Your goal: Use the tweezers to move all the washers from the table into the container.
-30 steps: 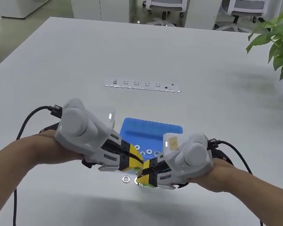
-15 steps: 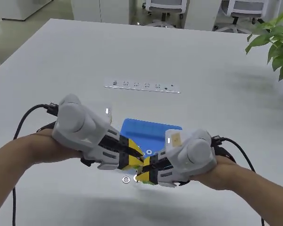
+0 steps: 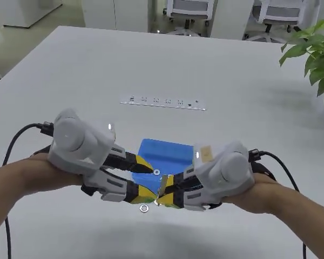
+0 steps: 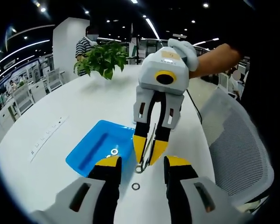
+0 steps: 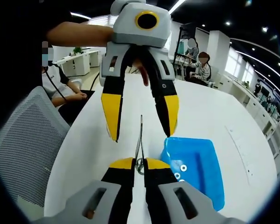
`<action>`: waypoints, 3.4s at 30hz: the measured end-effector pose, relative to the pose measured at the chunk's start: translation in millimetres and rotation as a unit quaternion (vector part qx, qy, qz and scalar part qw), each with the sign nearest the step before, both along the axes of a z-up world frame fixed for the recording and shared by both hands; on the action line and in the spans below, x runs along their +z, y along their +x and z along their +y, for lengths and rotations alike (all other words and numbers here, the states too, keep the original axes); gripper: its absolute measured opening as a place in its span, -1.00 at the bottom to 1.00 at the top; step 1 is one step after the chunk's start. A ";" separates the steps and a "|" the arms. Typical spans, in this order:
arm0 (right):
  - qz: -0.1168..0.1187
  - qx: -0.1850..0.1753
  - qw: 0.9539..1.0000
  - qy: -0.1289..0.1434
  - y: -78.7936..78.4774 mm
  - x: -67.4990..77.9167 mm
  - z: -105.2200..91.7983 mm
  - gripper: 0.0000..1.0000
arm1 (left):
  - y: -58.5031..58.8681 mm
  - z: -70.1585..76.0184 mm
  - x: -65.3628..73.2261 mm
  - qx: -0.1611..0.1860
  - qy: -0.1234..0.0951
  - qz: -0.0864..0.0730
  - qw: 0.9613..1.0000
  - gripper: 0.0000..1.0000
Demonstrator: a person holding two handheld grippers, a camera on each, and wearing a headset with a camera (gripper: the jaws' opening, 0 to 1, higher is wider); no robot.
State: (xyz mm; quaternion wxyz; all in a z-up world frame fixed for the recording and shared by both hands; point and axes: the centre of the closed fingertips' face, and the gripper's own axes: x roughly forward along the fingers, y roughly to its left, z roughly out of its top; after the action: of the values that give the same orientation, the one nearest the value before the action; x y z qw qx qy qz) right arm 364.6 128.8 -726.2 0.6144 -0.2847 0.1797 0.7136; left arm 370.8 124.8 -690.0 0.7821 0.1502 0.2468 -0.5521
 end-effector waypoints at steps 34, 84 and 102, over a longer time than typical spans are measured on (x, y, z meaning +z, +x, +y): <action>-0.016 -0.008 1.000 -0.003 40.2 31.0 -16.0 -0.83 | 1.4 7.6 14.7 0.069 -0.055 -0.002 0.996 0.97; 0.019 -0.004 0.999 -0.028 73.3 -25.3 -11.9 -0.82 | 43.1 -7.1 13.0 0.045 -0.048 -0.012 0.998 0.54; 0.040 -0.002 0.999 -0.029 75.1 -35.9 -9.6 -0.81 | 64.9 -17.5 4.2 0.006 -0.023 -0.030 0.999 -0.43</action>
State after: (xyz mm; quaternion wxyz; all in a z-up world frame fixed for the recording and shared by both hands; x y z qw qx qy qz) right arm 439.7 119.2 -762.1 0.6001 -0.2733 0.2250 0.7173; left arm 435.6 107.3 -685.7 0.7958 0.1473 0.2110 -0.5482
